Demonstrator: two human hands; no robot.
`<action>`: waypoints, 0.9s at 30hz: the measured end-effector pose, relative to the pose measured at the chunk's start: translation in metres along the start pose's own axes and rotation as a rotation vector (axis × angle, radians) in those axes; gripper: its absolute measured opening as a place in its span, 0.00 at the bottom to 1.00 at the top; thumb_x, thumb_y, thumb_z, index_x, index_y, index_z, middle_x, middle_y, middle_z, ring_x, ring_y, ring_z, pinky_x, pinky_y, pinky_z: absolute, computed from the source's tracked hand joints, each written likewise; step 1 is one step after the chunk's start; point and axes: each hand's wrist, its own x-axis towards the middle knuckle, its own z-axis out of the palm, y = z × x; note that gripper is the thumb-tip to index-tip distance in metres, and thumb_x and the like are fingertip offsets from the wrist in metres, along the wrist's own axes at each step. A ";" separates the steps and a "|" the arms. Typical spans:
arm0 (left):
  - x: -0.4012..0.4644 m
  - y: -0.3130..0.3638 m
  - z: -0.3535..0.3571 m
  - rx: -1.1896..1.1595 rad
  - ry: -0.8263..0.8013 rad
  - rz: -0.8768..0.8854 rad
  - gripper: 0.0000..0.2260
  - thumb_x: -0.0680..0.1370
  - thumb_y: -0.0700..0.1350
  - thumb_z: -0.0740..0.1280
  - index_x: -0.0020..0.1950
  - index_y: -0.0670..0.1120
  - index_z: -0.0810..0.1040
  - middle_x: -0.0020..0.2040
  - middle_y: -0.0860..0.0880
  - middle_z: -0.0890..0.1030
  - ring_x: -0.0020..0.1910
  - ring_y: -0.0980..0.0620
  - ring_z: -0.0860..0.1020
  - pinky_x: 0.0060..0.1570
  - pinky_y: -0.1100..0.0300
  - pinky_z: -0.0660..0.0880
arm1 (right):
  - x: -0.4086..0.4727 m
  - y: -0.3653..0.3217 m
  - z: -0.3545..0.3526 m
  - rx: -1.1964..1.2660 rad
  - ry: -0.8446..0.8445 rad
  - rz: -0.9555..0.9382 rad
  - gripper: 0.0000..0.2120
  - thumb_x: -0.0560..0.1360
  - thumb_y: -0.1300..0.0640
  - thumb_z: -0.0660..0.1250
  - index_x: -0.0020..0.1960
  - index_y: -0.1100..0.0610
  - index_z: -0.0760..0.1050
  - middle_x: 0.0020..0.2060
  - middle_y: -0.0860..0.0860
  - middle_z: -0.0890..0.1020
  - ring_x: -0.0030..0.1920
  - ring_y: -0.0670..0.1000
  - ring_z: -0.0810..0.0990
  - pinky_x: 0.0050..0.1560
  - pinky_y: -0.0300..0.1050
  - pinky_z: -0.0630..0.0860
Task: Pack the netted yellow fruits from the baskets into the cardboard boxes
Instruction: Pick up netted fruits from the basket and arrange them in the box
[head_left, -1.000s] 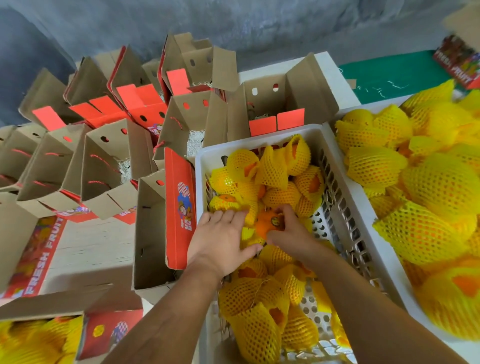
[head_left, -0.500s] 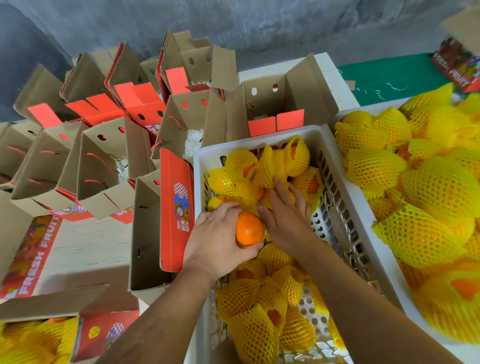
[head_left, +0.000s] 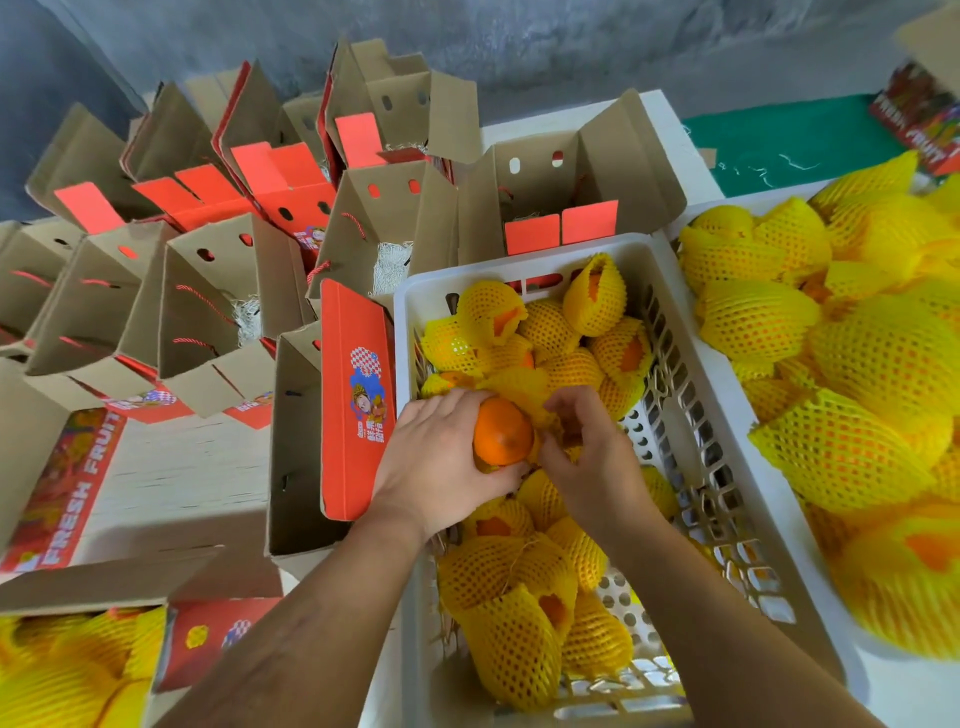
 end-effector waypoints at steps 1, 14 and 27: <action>0.000 0.000 0.001 -0.020 0.018 -0.011 0.38 0.69 0.73 0.67 0.72 0.53 0.70 0.65 0.55 0.77 0.63 0.52 0.75 0.67 0.56 0.66 | -0.001 0.003 -0.001 0.027 -0.048 0.009 0.20 0.79 0.60 0.70 0.66 0.44 0.69 0.48 0.42 0.76 0.48 0.44 0.76 0.45 0.39 0.76; 0.000 -0.001 -0.001 -0.094 -0.068 -0.049 0.58 0.63 0.69 0.73 0.82 0.56 0.43 0.71 0.47 0.69 0.65 0.44 0.72 0.67 0.50 0.69 | -0.002 0.003 0.024 0.383 -0.229 0.310 0.35 0.67 0.43 0.79 0.71 0.42 0.69 0.62 0.50 0.78 0.55 0.55 0.83 0.54 0.63 0.82; -0.107 0.002 -0.063 -1.228 -0.048 -0.001 0.32 0.71 0.51 0.79 0.72 0.68 0.72 0.71 0.53 0.72 0.68 0.50 0.78 0.61 0.52 0.80 | -0.073 -0.099 0.007 0.584 -0.342 0.000 0.26 0.68 0.56 0.78 0.62 0.45 0.72 0.58 0.49 0.80 0.52 0.54 0.83 0.45 0.50 0.80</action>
